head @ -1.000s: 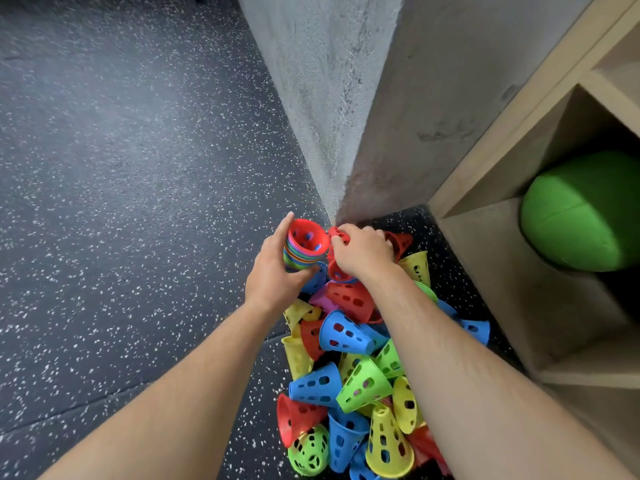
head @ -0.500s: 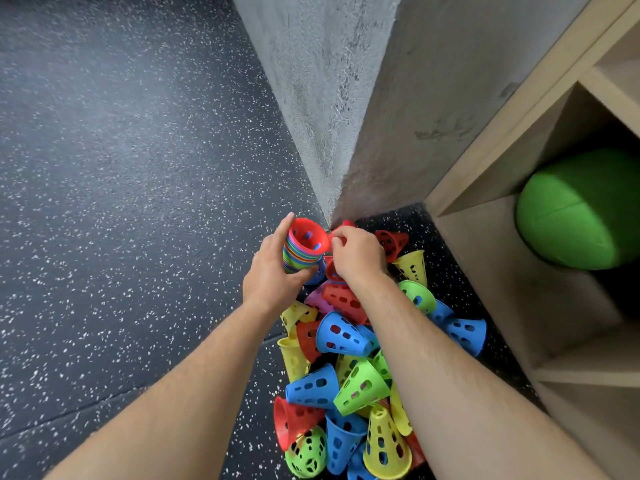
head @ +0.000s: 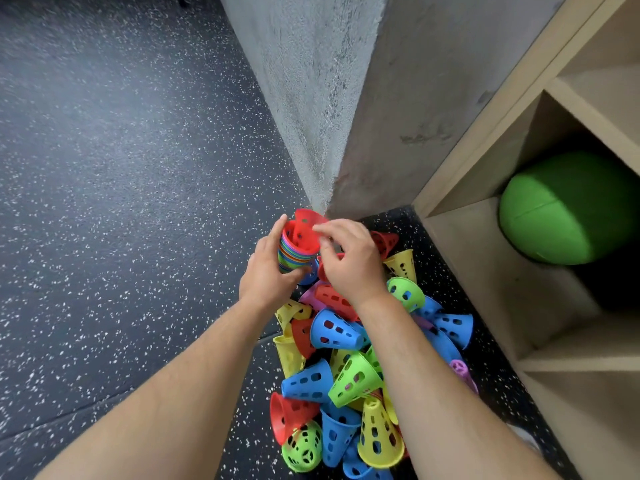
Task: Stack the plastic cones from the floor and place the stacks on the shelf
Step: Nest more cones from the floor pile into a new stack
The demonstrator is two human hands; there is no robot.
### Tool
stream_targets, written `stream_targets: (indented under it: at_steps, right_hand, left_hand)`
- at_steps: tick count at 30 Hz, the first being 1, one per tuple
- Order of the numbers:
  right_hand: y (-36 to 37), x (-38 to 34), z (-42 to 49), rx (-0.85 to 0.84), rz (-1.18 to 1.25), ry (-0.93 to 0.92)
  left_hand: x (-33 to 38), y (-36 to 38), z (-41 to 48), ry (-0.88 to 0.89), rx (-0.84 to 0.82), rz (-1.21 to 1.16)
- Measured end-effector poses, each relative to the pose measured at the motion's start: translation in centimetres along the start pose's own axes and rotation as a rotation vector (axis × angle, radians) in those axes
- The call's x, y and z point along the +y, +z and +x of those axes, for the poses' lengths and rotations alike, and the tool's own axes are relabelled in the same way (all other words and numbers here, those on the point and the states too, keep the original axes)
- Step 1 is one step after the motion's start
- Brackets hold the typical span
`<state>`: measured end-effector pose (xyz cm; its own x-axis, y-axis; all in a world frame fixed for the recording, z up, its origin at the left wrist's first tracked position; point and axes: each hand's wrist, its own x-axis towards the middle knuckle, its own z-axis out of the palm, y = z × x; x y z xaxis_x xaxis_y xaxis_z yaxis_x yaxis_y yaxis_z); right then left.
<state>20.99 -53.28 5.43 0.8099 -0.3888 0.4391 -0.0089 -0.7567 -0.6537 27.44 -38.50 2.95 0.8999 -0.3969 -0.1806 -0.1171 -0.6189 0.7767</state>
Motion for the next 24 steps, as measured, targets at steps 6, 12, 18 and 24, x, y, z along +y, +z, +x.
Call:
stream_targets:
  at_steps: [6,12,18,24]
  right_hand:
    - [0.2,0.4,-0.8,-0.068,0.148,0.192]
    - [-0.1,2.4,0.4,-0.367,-0.143,0.419]
    - [2.2,2.0,1.3,-0.595,-0.354,0.370]
    - [5.0,1.0,1.7,-0.747,-0.688,0.252]
  left_hand:
    - [-0.1,0.5,0.1,-0.004,0.001,0.022]
    - [-0.5,0.6,0.3,-0.050,0.083,-0.071]
    - [-1.9,-0.2,0.8,-0.103,0.111,-0.260]
    - [-1.8,-0.1,0.4,-0.047,0.089,-0.200]
